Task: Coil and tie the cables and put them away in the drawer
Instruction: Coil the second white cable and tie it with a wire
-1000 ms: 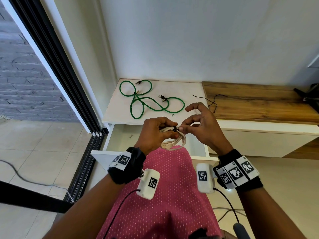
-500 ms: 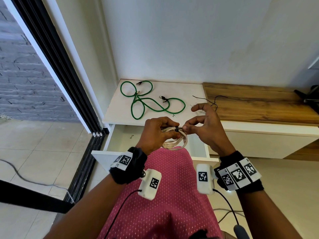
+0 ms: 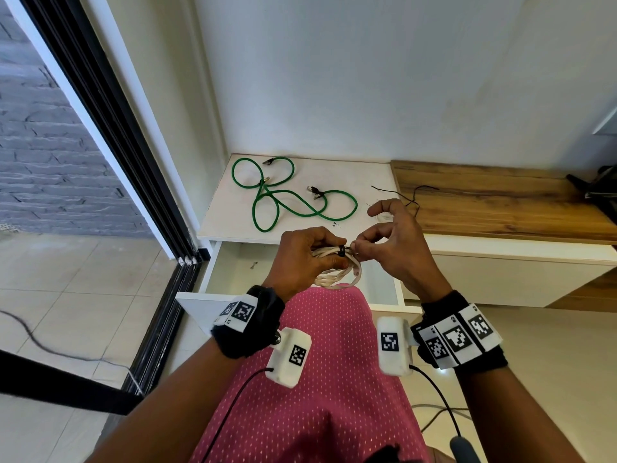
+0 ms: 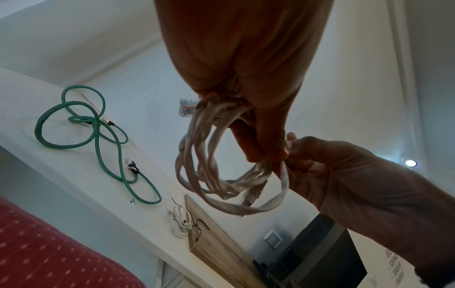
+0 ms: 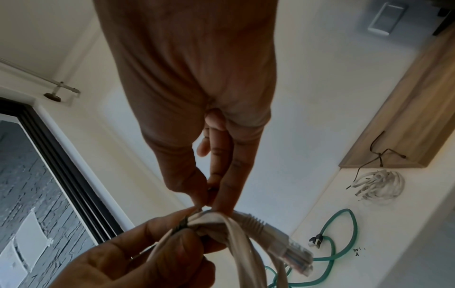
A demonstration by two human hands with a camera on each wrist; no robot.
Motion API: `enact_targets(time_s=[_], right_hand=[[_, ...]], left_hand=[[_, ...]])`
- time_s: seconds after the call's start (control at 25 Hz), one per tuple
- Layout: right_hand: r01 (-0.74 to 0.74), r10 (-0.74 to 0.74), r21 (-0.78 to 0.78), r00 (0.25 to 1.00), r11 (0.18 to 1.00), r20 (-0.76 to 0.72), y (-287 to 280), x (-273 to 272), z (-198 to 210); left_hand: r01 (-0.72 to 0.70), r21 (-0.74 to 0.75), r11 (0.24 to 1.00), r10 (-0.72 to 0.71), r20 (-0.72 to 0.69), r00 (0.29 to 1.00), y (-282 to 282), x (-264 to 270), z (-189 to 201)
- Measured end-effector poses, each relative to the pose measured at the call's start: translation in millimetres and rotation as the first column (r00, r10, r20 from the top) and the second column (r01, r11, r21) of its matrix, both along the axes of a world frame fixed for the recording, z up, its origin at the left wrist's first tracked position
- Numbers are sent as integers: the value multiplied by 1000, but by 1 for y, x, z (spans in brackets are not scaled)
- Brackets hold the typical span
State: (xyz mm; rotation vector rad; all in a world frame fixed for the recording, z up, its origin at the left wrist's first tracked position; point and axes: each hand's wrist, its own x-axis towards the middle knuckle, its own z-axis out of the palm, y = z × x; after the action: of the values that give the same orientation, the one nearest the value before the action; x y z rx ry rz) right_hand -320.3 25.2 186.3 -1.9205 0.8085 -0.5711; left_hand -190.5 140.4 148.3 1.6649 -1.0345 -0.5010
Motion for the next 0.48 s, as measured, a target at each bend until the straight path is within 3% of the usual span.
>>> enact_targets(time_s=[0.48], right_hand=[[-59, 53, 101, 997, 993, 57, -1, -5, -4]], left_hand=[[-3, 37, 999, -1, 89, 996, 3, -5, 2]])
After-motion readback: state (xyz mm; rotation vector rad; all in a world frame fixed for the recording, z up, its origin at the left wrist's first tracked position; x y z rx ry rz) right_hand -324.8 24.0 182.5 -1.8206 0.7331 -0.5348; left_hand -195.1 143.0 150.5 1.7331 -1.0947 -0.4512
